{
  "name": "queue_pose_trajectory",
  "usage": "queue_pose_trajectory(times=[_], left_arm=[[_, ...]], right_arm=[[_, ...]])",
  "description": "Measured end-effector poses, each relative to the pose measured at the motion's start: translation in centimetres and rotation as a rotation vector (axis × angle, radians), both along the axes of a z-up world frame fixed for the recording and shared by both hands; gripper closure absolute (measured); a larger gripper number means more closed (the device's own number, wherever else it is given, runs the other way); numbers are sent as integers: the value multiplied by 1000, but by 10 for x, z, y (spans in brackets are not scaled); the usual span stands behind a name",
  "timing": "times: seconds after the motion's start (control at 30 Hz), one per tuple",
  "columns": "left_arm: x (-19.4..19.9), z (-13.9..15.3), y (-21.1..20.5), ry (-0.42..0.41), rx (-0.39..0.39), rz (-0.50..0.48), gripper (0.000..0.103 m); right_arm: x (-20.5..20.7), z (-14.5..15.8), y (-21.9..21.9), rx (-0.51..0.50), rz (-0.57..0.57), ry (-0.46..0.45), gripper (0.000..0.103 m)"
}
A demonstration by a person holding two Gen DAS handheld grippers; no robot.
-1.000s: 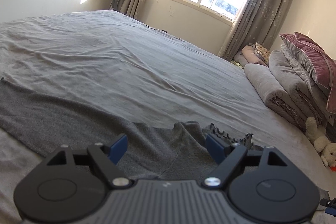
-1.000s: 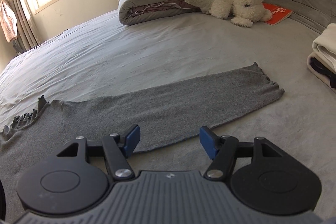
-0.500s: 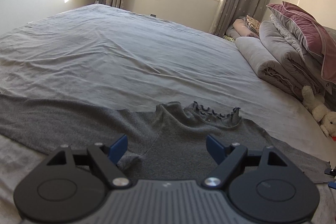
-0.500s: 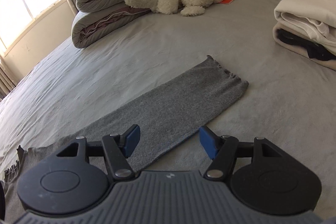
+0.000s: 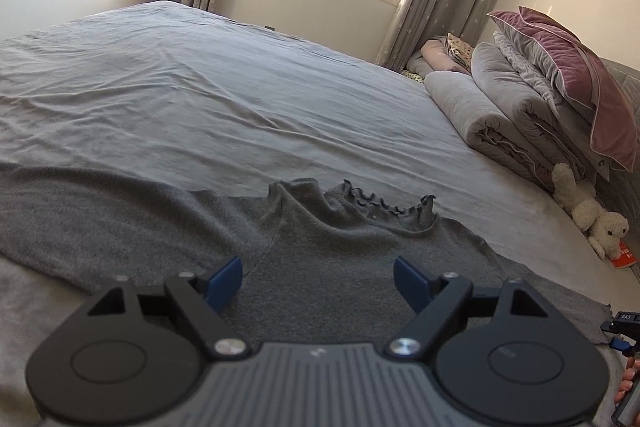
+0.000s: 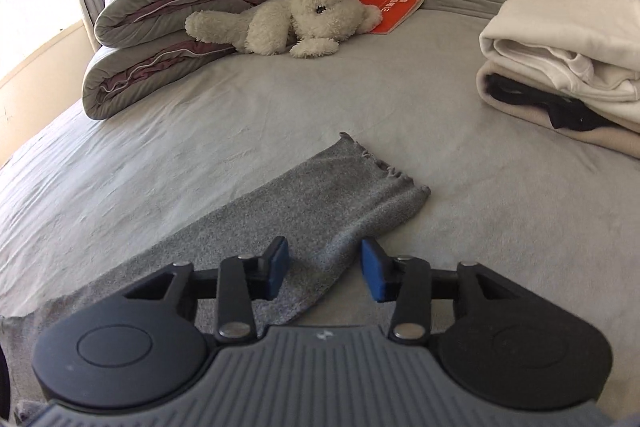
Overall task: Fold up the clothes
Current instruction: 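Move the right gripper to the sleeve cuff and grasp it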
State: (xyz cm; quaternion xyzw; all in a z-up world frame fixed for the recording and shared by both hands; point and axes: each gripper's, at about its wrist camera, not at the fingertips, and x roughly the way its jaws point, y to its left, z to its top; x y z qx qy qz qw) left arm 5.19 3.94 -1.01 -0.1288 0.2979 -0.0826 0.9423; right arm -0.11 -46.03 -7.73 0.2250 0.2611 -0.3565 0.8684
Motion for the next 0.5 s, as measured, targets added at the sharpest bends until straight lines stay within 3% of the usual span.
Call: queue_pose_trajectory(times=[0.07, 0.27, 0.5], left_arm=[[0, -3, -3, -1, 13, -10, 19], [0, -5, -9, 1, 0, -59, 19], [0, -7, -12, 38, -49, -151, 19]], right_arm=[[2, 1, 0, 13, 38, -18, 96], [1, 17, 15, -11, 100, -79, 96], [-4, 57, 62, -68, 269, -187, 96]])
